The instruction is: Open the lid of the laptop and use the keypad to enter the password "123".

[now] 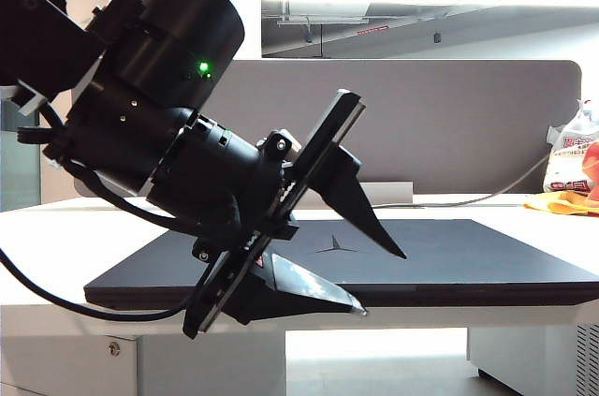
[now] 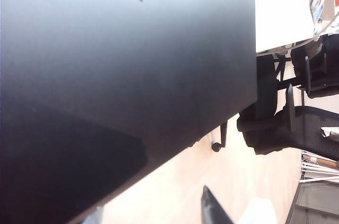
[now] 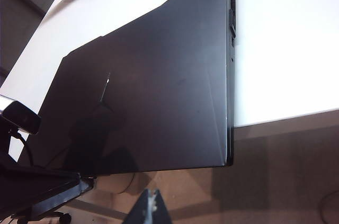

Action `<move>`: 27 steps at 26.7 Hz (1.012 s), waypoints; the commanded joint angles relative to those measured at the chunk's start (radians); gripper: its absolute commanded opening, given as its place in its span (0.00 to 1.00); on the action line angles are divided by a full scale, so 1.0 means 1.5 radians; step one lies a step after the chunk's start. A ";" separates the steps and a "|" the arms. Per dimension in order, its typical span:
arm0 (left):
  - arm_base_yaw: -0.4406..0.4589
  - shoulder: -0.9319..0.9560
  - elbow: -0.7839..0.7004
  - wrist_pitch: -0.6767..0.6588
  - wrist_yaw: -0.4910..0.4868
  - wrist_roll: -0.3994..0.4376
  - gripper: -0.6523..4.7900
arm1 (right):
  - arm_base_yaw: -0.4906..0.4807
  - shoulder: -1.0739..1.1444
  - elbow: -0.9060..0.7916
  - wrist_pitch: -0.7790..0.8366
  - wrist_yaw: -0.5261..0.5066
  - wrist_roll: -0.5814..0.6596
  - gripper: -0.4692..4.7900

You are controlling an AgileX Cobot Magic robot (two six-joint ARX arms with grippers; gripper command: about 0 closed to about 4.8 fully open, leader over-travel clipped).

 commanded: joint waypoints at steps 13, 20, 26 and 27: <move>-0.023 0.011 -0.041 0.074 -0.286 -0.184 0.56 | 0.001 0.001 -0.002 0.008 -0.002 0.024 0.08; -0.039 0.011 -0.061 0.228 -0.250 -0.263 0.50 | 0.001 0.002 -0.002 0.001 -0.001 0.025 0.08; -0.085 0.011 -0.060 0.254 -0.242 -0.272 0.45 | 0.001 0.002 -0.002 -0.001 -0.004 0.025 0.08; -0.090 0.011 -0.061 0.254 -0.246 -0.272 0.45 | 0.001 0.002 -0.002 -0.001 -0.004 0.025 0.08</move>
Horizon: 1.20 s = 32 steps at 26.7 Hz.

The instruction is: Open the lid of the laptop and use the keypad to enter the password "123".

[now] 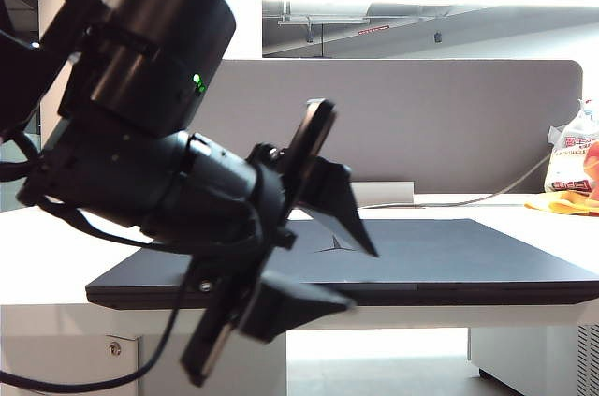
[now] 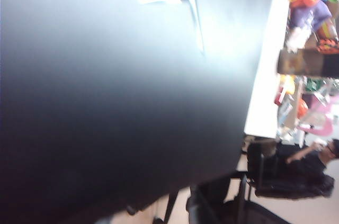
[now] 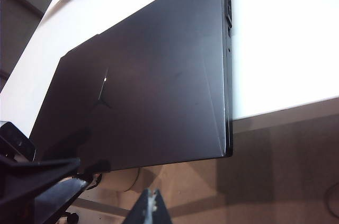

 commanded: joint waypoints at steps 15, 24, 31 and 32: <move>-0.007 -0.009 0.008 0.073 -0.037 0.105 0.26 | 0.001 0.001 0.003 0.005 -0.014 0.000 0.08; -0.005 -0.015 0.009 0.105 0.006 0.200 0.14 | 0.001 0.001 0.003 0.005 -0.013 0.000 0.08; 0.014 -0.043 0.009 0.090 0.060 0.232 0.14 | 0.001 0.001 0.003 0.005 -0.014 0.000 0.08; 0.013 -0.043 0.009 0.081 0.084 0.232 0.14 | 0.001 0.002 0.003 0.005 -0.013 0.000 0.08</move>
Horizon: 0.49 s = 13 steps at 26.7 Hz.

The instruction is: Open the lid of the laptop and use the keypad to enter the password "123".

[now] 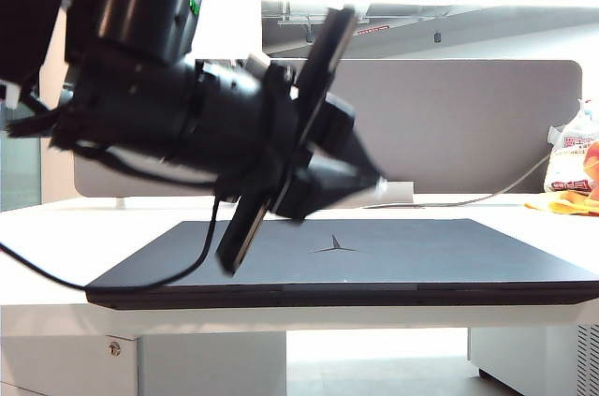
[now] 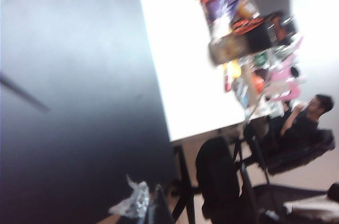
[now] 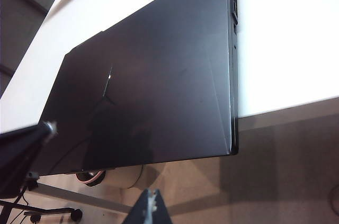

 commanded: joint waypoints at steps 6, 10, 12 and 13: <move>-0.013 -0.003 -0.001 -0.089 0.051 -0.008 0.38 | 0.001 0.002 0.003 0.005 -0.001 0.000 0.08; -0.013 -0.002 -0.001 -0.131 0.039 -0.030 0.48 | 0.000 0.002 0.003 0.005 0.004 0.000 0.08; -0.013 -0.002 -0.001 -0.139 0.039 -0.042 0.48 | 0.000 0.002 0.003 0.004 0.009 0.000 0.08; -0.013 -0.002 -0.001 -0.146 0.027 -0.050 0.48 | 0.000 0.002 0.003 0.004 0.009 0.000 0.08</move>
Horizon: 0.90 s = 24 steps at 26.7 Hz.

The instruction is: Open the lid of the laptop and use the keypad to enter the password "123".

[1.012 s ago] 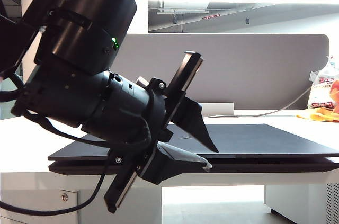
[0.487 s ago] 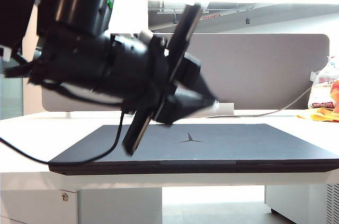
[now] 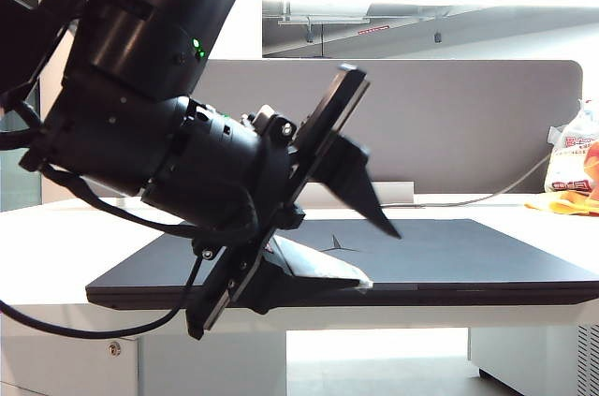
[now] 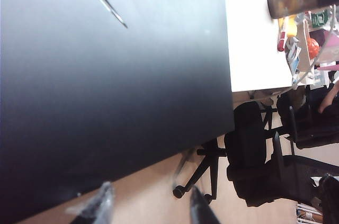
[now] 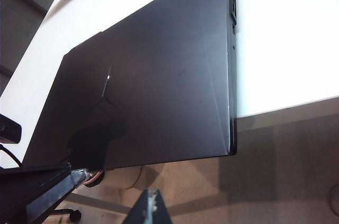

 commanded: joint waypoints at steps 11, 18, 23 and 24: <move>-0.001 -0.001 0.000 -0.051 -0.044 -0.057 0.64 | 0.000 0.001 0.003 0.003 0.008 0.000 0.08; 0.018 -0.001 0.000 -0.041 -0.051 -0.056 0.58 | 0.000 0.001 0.003 0.002 0.008 0.000 0.08; 0.023 -0.001 0.000 0.016 -0.020 -0.055 0.50 | 0.001 0.001 0.003 0.002 0.010 0.000 0.08; 0.023 -0.001 0.000 0.018 -0.017 -0.055 0.47 | 0.000 0.001 0.003 0.002 0.010 0.000 0.08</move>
